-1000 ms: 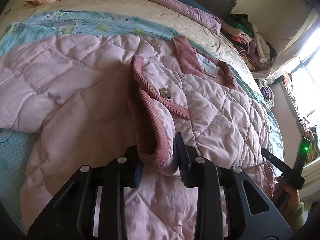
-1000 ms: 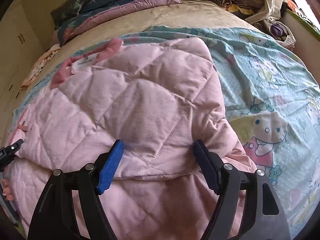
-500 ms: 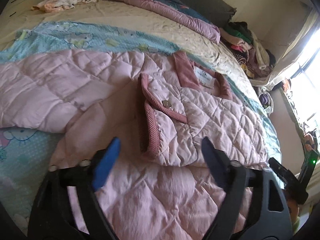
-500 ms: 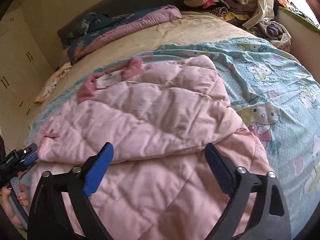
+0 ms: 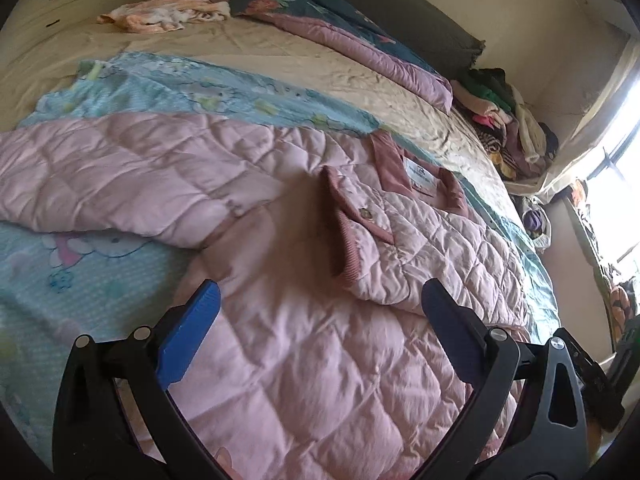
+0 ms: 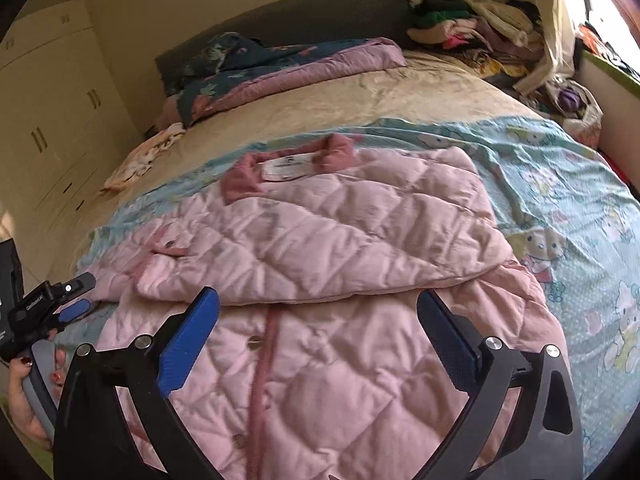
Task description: Fold large clothes
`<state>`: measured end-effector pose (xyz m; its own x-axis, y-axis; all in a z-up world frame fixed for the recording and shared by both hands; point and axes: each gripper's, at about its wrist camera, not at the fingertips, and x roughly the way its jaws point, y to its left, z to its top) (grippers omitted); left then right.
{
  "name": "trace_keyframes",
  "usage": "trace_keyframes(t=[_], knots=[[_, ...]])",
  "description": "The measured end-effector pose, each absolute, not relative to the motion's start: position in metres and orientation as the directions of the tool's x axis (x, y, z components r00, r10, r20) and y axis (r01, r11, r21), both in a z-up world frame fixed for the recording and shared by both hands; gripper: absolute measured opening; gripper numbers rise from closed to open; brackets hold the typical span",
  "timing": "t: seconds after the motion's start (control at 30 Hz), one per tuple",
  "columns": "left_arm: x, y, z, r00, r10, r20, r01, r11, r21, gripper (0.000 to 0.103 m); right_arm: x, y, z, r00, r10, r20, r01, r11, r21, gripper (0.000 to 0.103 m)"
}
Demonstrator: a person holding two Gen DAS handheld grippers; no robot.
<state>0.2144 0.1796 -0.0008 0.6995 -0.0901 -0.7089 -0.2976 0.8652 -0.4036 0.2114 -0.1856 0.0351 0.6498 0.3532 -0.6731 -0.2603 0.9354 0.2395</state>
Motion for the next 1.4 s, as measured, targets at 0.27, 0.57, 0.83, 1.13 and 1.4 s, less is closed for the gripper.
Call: trace_keyframes(t=[0.27,0.57,0.83,1.13,1.4], knots=[[0.188,0.204,0.005,0.716,-0.047,-0.697,-0.338,0.849,-0.405,0.094,0.195,-0.148,0.05,0.65,0.383,-0.657,-0.33,0.92,0.21,0.099],[0.164,0.236,0.0,0.72,-0.018,-0.693,-0.4,0.806,-0.436,0.094,0.187,-0.109,0.057,0.635,0.412,-0.653,-0.401,0.899,0.177,0.099],[0.144,0.268,-0.006,0.716,0.029,-0.698,-0.459,0.772,-0.439,0.094,0.184,-0.064,0.057,0.604,0.451,-0.657,-0.467,0.868,0.166,0.099],[0.13,0.304,-0.019,0.705,0.061,-0.707,-0.515,0.729,-0.45,0.094,0.18,-0.008,0.049,0.553,0.494,-0.671,-0.544,0.824,0.158,0.099],[0.122,0.339,-0.036,0.693,0.085,-0.716,-0.564,0.683,-0.465,0.094,0.177,0.043,0.036,0.496,0.524,-0.692,-0.604,0.781,0.158,0.099]])
